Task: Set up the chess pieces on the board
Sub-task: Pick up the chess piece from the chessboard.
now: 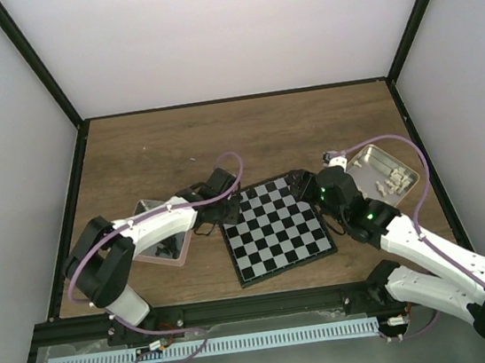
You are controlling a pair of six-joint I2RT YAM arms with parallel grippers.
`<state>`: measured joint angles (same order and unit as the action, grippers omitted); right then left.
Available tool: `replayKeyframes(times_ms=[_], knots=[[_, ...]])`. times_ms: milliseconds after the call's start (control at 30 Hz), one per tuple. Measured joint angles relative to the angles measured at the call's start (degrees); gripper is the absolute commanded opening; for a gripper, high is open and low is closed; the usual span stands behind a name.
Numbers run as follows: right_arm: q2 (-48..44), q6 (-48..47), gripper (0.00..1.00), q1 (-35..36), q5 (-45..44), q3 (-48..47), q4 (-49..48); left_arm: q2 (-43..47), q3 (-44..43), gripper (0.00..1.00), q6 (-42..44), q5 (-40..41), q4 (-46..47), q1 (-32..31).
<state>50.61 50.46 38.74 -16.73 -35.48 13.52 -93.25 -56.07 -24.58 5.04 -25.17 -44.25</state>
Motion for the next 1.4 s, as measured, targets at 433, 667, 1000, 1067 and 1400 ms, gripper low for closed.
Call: replayKeyframes(times_ms=[433,667,1000,1067,1400], knots=[[0.5,0.2,0.77,0.0,0.0,0.5,-0.3,-0.3,0.0,0.19,4.6,-2.6,-1.5,1.5],[0.7,0.2,0.77,0.0,0.0,0.7,-0.3,-0.3,0.0,0.07,5.9,-3.0,-1.3,1.5],[0.5,0.2,0.77,0.0,0.0,0.8,-0.3,-0.4,-1.0,0.04,4.6,1.1,-0.7,1.5],[0.4,0.2,0.77,0.0,0.0,0.8,-0.3,-0.8,-2.3,0.04,3.8,2.6,-0.3,1.5],[0.2,0.2,0.77,0.0,-0.3,0.8,-0.3,-6.7,-6.6,0.04,1.3,4.3,3.0,1.7]])
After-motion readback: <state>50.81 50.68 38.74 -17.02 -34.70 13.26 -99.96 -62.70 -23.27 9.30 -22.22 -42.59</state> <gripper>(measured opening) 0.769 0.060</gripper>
